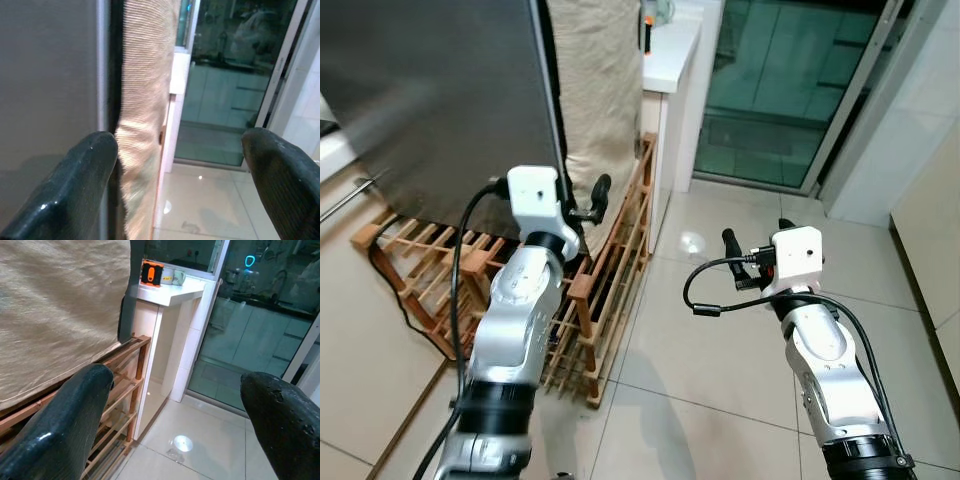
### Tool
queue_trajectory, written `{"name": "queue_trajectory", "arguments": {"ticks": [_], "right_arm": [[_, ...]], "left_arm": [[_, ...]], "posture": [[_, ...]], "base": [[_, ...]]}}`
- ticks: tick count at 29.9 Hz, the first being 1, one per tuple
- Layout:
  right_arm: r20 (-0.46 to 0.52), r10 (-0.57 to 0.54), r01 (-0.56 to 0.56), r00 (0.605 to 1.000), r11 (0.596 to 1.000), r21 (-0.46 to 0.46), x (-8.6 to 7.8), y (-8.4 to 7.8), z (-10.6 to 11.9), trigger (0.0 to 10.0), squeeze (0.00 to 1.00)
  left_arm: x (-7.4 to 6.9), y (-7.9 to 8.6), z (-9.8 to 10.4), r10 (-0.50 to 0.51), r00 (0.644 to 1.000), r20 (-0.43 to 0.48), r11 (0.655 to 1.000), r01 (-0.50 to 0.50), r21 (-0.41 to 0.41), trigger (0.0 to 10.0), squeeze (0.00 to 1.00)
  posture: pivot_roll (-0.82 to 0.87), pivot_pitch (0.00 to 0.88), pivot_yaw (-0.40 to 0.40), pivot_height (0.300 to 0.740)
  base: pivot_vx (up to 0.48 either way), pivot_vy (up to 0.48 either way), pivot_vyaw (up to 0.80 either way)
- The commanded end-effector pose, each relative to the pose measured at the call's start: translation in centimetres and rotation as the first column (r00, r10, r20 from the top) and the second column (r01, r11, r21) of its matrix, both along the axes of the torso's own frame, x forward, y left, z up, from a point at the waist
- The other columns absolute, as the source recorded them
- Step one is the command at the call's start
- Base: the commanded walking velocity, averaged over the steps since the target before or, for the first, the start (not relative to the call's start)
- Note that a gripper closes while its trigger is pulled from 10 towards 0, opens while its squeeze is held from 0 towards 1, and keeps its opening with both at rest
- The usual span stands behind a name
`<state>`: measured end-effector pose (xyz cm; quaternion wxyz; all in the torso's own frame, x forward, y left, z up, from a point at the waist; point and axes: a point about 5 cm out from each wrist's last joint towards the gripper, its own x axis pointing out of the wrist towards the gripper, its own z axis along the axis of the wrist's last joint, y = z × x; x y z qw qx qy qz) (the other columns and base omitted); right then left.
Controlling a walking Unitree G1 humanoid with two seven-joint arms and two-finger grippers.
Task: Restocking fridge
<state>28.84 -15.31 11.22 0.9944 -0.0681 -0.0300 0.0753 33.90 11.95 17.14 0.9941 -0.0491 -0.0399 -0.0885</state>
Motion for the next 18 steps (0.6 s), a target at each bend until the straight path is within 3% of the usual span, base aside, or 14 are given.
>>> {"name": "queue_trajectory", "arguments": {"ticks": [1, 8, 18], "right_arm": [[0.011, -0.002, 0.002, 1.0, 1.0, -0.002, 0.2, 0.2, 0.2, 10.0, 0.0], [0.003, -0.015, 0.015, 1.0, 1.0, 0.006, -0.7, 0.2, -0.1, 10.0, 0.0], [-0.014, -0.044, 0.044, 0.999, 0.999, 0.006, -1.9, -0.3, -0.5, 10.0, 0.0]], "left_arm": [[0.9, -0.4, 0.3, 0.007, 1.0, 0.002, 1.0, -0.007, 0.008, 10.0, 0.0], [3.9, -0.6, 1.6, 0.074, 0.997, -0.002, 0.997, -0.074, 0.014, 10.0, 0.0], [5.5, 0.0, 3.3, 0.171, 0.985, 0.039, 0.985, -0.172, 0.016, 10.0, 0.0]], "posture": [[-0.12, 0.0, 0.009, 0.74], [-0.15, 0.0, 0.019, 0.74], [-0.18, 0.002, 0.034, 0.74]], "base": [[0.0, 0.0, 0.0], [0.0, 0.0, 0.0], [0.0, 0.0, 0.0]]}}
